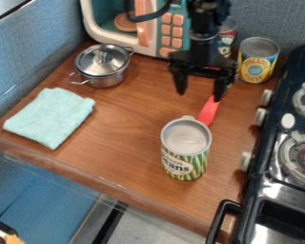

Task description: Moved the blue towel in the center of the table

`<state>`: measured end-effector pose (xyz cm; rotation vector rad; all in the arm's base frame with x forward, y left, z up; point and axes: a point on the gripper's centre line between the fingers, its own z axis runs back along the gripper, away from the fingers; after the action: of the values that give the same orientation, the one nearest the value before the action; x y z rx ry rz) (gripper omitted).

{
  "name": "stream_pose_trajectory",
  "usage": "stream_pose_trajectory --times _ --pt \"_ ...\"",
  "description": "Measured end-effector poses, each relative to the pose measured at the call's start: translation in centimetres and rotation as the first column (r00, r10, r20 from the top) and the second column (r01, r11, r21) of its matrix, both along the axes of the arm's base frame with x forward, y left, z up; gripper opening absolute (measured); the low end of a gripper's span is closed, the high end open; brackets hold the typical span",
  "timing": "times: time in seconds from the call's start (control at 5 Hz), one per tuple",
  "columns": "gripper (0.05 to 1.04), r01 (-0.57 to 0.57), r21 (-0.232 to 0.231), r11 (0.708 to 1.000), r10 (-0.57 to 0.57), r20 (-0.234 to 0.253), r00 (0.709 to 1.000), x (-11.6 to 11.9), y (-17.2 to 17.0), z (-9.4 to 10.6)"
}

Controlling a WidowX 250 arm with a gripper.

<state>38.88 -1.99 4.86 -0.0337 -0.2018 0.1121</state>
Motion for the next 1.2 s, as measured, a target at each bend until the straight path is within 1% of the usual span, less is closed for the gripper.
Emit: stream_pose_trajectory --times 0.2,0.4,0.6,0.8,1.0,1.2 --pt "1.0 -0.024 0.011 1.0 0.024 0.052 0.998 -2.1 3.1 3.0" --pt "1.0 0.012 0.014 1.0 -0.013 0.057 0.998 -4.5 7.1 3.5" --pt "1.0 -0.006 0.017 1.0 0.005 0.05 0.999 -6.2 12.0 2.8" --pt "1.0 0.005 0.027 1.0 -0.006 0.029 1.0 -7.9 15.6 1.2" --pt "1.0 0.038 0.061 0.997 -0.035 -0.06 0.998 -8.6 17.0 -1.2" --pt "1.0 0.089 0.112 0.99 -0.077 -0.108 0.991 -8.7 17.7 -3.0"
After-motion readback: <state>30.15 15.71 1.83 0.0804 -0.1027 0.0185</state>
